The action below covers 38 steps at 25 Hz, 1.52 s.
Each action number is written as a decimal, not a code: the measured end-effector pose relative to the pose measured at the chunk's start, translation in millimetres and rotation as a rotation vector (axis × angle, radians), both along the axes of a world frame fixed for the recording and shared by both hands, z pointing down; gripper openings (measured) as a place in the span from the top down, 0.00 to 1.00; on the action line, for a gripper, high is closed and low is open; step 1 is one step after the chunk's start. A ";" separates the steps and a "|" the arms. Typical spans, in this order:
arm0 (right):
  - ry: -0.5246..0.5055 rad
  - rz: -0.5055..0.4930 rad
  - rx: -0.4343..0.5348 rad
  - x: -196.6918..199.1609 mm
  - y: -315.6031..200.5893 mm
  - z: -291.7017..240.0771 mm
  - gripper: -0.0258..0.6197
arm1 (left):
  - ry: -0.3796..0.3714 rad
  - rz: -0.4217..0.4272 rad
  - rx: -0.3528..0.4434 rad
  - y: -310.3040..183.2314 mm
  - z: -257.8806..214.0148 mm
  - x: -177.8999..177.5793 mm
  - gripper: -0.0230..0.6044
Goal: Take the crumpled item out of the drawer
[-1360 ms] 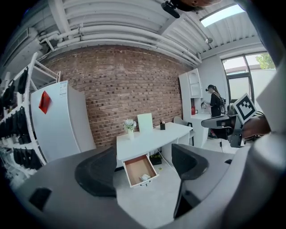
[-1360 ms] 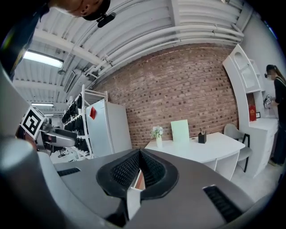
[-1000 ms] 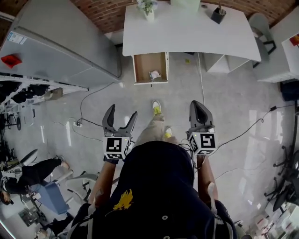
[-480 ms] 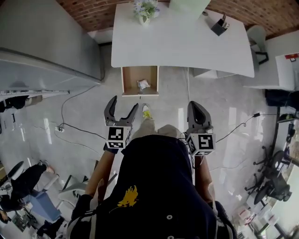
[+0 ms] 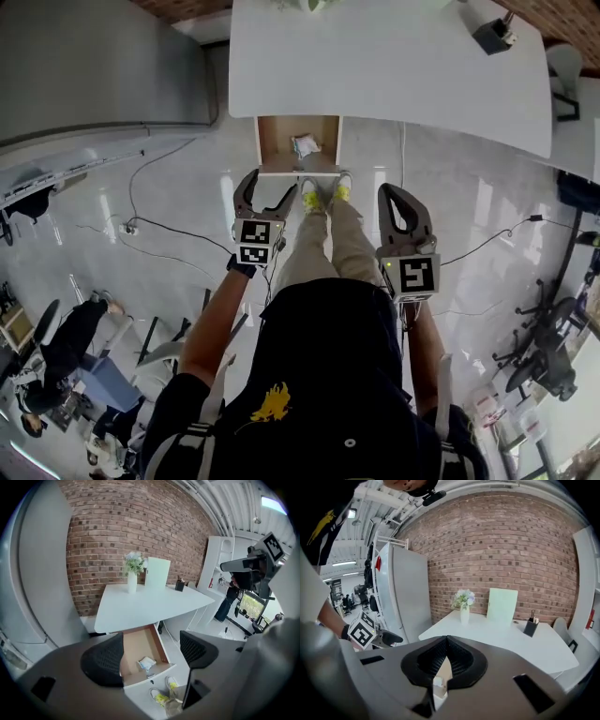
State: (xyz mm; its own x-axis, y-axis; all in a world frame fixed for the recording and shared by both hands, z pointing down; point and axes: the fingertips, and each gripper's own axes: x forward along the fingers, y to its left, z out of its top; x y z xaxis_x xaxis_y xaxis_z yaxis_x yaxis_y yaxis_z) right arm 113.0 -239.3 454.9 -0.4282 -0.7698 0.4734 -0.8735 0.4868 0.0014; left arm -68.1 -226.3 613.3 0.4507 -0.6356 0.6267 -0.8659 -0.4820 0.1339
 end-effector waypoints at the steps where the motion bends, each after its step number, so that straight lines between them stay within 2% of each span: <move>1: 0.001 -0.017 -0.004 -4.8 -5.6 9.6 0.92 | -0.003 -0.002 -0.012 -3.6 13.4 0.3 0.35; 7: -0.007 -0.072 -0.013 -12.8 -39.5 65.7 0.92 | -0.037 0.059 -0.122 -23.7 112.5 22.8 0.35; 12: -0.016 -0.089 -0.017 -11.2 -56.0 100.6 0.92 | -0.059 0.123 -0.262 -38.0 197.0 42.0 0.35; 15: -0.020 -0.097 -0.045 -9.5 -57.3 127.7 0.92 | -0.097 0.164 -0.320 -45.9 250.4 48.5 0.35; 19: 0.000 -0.120 -0.124 -4.3 -46.4 170.0 0.92 | -0.124 0.168 -0.383 -49.1 310.9 54.8 0.35; 23: -0.013 -0.106 -0.170 2.8 -39.4 205.3 0.92 | -0.068 0.077 -0.510 -50.4 346.6 59.6 0.35; 26: -0.027 -0.086 -0.197 7.1 -31.7 228.0 0.92 | -0.089 0.037 -0.579 -50.9 375.5 55.7 0.35; 31: -0.045 -0.044 -0.253 13.3 -17.2 259.1 0.92 | -0.161 0.075 -0.676 -50.0 412.3 54.6 0.35; 37: -0.049 0.001 -0.299 22.7 -10.3 276.2 0.92 | -0.211 0.185 -0.754 -43.8 435.9 67.6 0.35; 38: -0.048 0.007 -0.303 25.4 -8.5 275.8 0.92 | -0.230 0.191 -0.757 -42.7 435.8 68.3 0.38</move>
